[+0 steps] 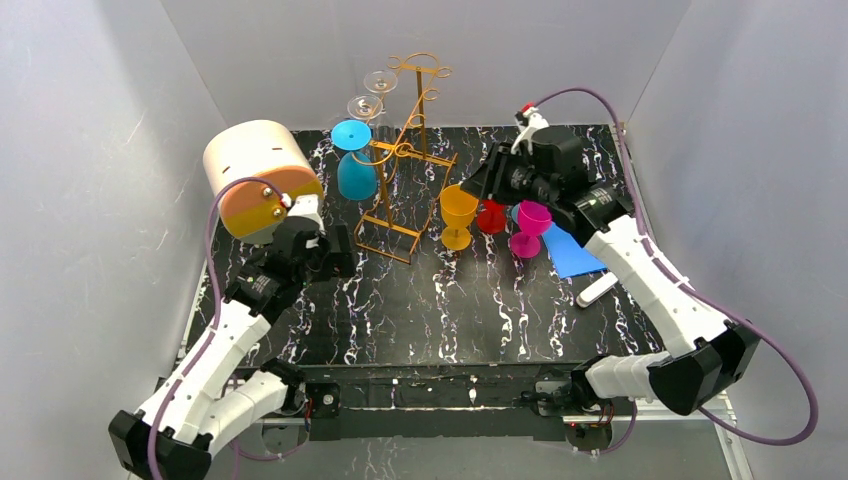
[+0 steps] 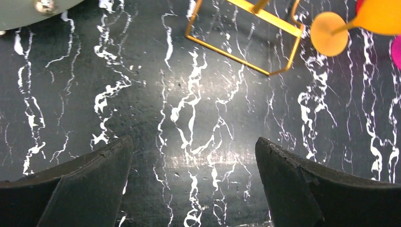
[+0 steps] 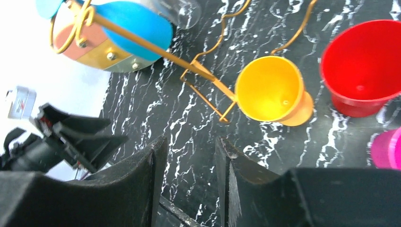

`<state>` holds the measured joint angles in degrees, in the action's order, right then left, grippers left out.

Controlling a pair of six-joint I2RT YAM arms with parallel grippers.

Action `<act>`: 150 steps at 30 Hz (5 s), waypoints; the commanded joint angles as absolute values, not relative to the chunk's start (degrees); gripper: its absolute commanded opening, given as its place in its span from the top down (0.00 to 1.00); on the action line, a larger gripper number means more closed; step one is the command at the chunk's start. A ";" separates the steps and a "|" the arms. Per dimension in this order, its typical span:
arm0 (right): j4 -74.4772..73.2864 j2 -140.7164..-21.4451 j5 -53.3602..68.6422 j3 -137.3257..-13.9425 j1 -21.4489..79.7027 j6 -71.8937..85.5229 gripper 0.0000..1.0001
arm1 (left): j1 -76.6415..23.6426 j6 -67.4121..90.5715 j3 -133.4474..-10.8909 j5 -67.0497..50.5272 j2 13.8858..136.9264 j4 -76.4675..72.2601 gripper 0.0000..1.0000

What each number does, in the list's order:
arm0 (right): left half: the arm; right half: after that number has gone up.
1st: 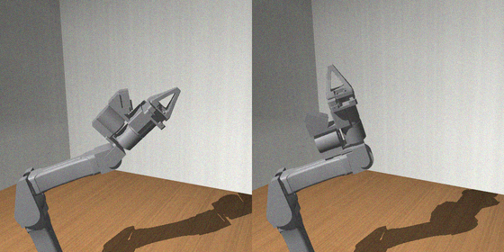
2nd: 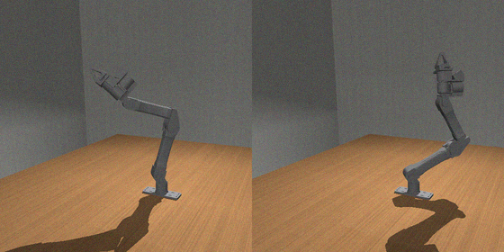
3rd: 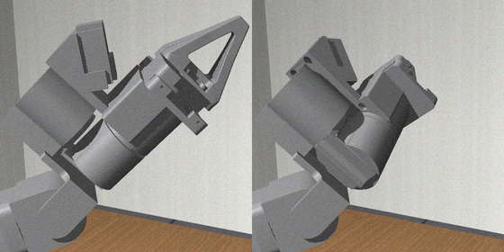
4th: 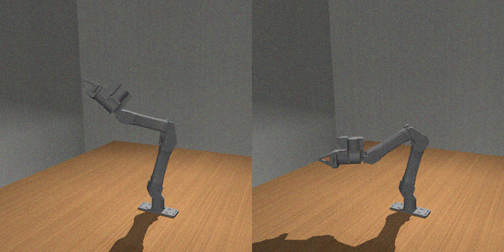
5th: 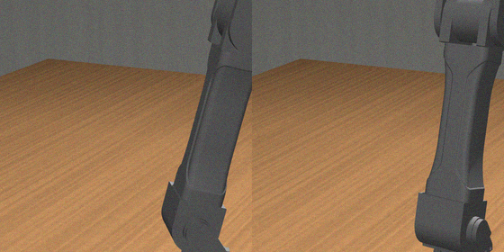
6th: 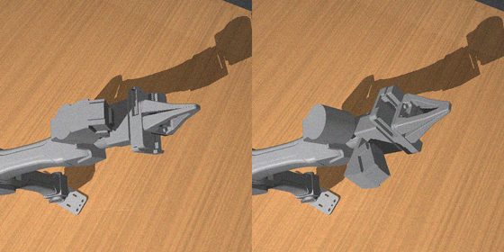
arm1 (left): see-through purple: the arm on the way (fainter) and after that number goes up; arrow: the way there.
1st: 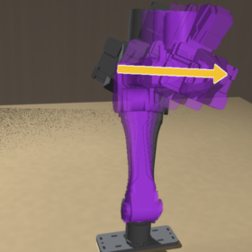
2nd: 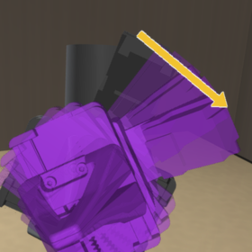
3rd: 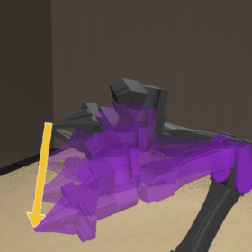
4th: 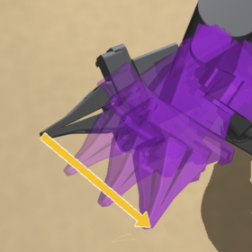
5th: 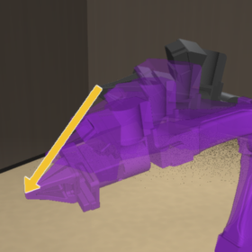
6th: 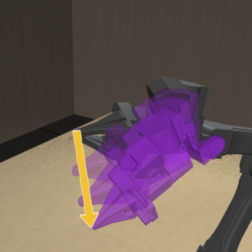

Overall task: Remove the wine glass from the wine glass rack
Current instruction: Adjust the wine rack at the center of the board, then pick up the wine glass from the wine rack.

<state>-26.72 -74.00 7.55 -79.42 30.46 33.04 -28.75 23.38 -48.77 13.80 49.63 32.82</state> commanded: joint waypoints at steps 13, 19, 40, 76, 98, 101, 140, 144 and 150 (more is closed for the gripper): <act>-8.62 -78.72 -11.83 -66.93 58.30 32.78 0.46 | -20.39 29.33 -46.30 13.79 50.80 34.36 0.02; -2.48 -88.00 -26.45 -64.19 65.42 33.15 0.46 | -19.95 32.44 -48.44 23.84 49.88 39.70 0.02; 6.12 -122.96 -52.53 -83.78 66.99 27.31 0.50 | -19.96 34.05 -51.08 31.32 40.87 45.11 0.02; -9.57 -123.79 -55.93 -80.60 63.89 39.20 0.49 | -19.95 33.33 -50.45 29.97 39.11 44.15 0.02; -8.02 -113.43 -49.77 -73.34 64.48 38.73 0.47 | -19.95 28.06 -53.13 26.94 40.70 41.80 0.02; -2.30 -109.15 -46.53 -70.76 64.75 35.25 0.46 | -20.00 27.65 -55.78 26.18 42.97 41.62 0.02; -10.59 -62.98 -34.69 -44.78 73.48 44.32 0.28 | -19.71 27.70 -93.49 2.59 76.28 28.72 0.38; -11.35 -62.00 -33.97 -45.06 73.39 45.43 0.24 | -19.38 29.16 -93.76 2.92 78.26 25.62 0.44; -12.61 -62.92 -30.69 -47.64 72.94 45.00 0.24 | -18.58 30.24 -95.50 1.65 81.19 23.54 0.52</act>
<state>-10.92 -63.13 -31.97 -45.15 73.36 44.49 -19.33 29.04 -92.27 2.94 80.49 25.98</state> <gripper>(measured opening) 0.762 0.503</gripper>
